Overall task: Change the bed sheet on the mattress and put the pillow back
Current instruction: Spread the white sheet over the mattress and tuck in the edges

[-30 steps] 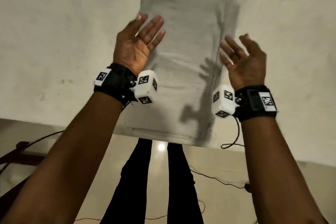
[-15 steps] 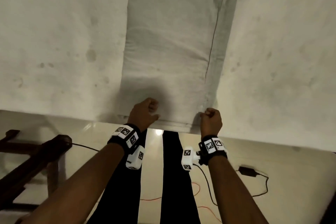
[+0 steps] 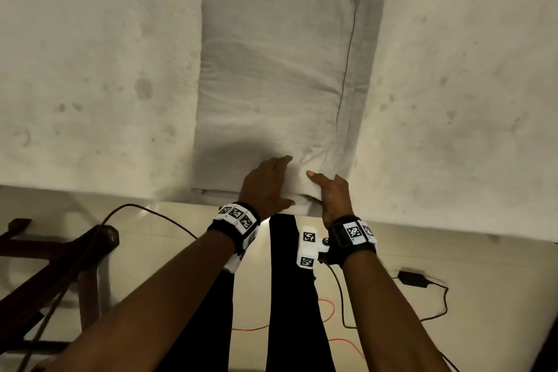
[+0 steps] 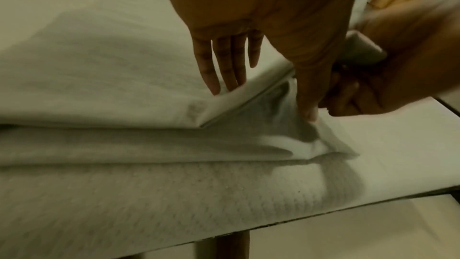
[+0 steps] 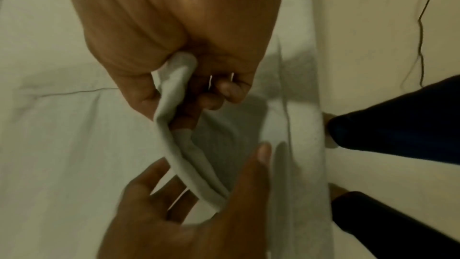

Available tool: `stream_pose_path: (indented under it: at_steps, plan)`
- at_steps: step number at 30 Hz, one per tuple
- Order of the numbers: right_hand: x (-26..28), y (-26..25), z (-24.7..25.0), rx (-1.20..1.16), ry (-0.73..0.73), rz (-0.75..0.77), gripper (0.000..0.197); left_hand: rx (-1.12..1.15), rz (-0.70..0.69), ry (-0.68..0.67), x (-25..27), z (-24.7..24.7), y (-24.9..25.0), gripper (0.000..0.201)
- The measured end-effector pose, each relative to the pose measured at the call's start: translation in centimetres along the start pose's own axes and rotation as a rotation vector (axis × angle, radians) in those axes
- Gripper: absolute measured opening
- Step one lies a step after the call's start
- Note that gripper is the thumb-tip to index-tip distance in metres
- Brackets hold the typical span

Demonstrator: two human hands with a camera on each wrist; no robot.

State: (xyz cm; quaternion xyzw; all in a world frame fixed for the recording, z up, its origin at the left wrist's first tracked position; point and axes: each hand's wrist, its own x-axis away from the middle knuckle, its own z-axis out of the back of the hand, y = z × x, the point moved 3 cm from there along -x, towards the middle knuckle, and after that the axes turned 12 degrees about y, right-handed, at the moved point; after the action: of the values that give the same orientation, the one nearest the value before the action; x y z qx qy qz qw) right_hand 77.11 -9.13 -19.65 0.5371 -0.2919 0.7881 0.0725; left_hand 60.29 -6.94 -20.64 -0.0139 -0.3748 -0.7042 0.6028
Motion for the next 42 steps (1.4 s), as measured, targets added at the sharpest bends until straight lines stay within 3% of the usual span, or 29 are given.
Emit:
stream_pose_path:
  at_steps: [2,6,8,11,15,16,18,22,25,28,31,35,39,42]
  plan:
    - [0.4,-1.2,-0.9,-0.013,-0.097,-0.021,0.034,-0.055,-0.033,0.059,-0.3,0.1,1.2,0.097]
    - [1.0,-3.7,-1.7,0.010,-0.198,0.031,0.009,-0.032,0.043,0.183,-1.4,1.0,1.3,0.042]
    - [-0.2,-4.1,-1.2,-0.017,-0.161,0.018,0.024,0.079,0.107,0.225,-2.0,2.0,0.3,0.028]
    - [-2.6,-4.5,-0.2,-0.033,-0.062,-0.072,0.043,0.295,0.191,0.297,-2.5,3.8,-1.5,0.022]
    - [-4.1,-5.0,1.3,0.063,0.207,-0.019,0.010,0.423,0.336,0.376,-2.4,6.0,-3.4,0.021]
    - [-4.1,-5.0,1.5,0.141,0.245,0.009,0.010,0.453,0.386,0.383,-2.3,6.1,-3.9,0.023]
    - [-3.9,-4.7,1.5,0.258,0.231,0.046,0.018,0.522,0.458,0.392,-2.3,5.9,-4.3,0.030]
    - [-2.4,-2.8,0.3,0.071,0.062,-0.005,0.018,0.563,0.515,0.393,-2.1,5.0,-4.2,0.035]
    - [-2.3,-2.7,-0.6,-0.038,-0.030,-0.025,0.035,0.598,0.479,0.393,-1.6,4.8,-3.6,0.036]
    - [-2.6,-4.9,-2.0,-0.193,-0.053,-0.039,0.043,0.617,0.327,0.430,-0.7,5.4,-2.4,0.035]
    - [-3.2,-8.1,-4.4,-0.259,-0.081,0.002,0.055,0.554,0.197,0.463,0.0,5.8,-2.3,0.047]
    - [-3.3,-12.7,-8.3,-0.286,-0.112,0.066,0.076,0.431,0.143,0.516,0.6,6.6,-3.3,0.060]
    - [-5.2,-15.6,-10.9,-0.179,-0.081,0.103,0.069,0.415,0.060,0.592,1.4,9.2,-4.1,0.056]
    - [-1.6,-17.3,-13.0,-0.062,-0.044,0.120,0.018,0.389,-0.030,0.631,2.2,11.7,-4.4,0.051]
